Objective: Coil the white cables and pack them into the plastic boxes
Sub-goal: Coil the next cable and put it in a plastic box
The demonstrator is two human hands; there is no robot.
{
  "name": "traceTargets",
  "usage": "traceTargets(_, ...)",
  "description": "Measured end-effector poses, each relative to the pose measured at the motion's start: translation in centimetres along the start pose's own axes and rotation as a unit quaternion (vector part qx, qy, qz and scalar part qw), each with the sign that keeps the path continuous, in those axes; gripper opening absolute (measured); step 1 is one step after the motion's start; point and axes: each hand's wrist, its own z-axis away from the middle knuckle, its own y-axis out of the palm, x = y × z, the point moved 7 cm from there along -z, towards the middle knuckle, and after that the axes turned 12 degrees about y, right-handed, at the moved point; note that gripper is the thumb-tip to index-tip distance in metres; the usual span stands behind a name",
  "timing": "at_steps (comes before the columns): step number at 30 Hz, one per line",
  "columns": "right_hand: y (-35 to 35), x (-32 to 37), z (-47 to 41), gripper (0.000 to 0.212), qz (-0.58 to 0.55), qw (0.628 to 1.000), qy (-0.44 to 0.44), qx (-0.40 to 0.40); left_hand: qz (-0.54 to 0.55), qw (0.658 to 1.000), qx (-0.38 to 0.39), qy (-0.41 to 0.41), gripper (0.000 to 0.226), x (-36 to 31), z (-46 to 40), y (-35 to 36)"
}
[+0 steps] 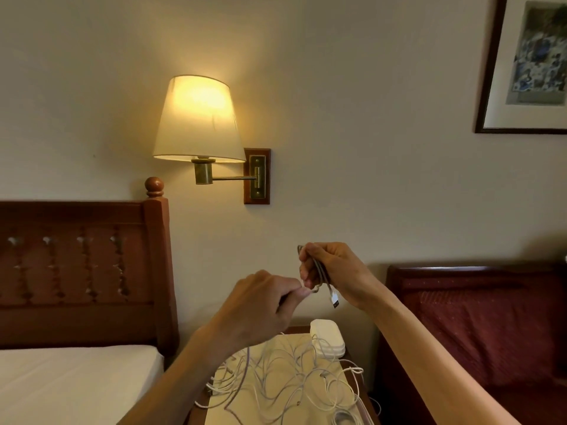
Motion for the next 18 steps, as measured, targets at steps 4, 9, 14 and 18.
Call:
traceTargets(4,0.6,0.2,0.3,0.040,0.079,0.997,-0.019,-0.018,-0.039,0.996,-0.034,0.069,0.041,-0.5,-0.9,-0.8)
traceTargets(9,1.0,-0.7,0.6,0.042,0.078,0.996,-0.016,0.027,-0.158,0.970,-0.125,0.134,0.042,-0.7,-1.5,-2.3)
traceTargets(14,1.5,-1.3,0.8,0.041,0.002,0.996,0.018,0.089,-0.064,0.988,-0.137,0.045,0.040,2.2,-2.2,-2.4)
traceTargets(18,1.6,-1.3,0.7,0.039,-0.058,0.990,0.051,0.122,0.186,0.978,-0.080,-0.044,0.035,3.9,-2.1,-0.6)
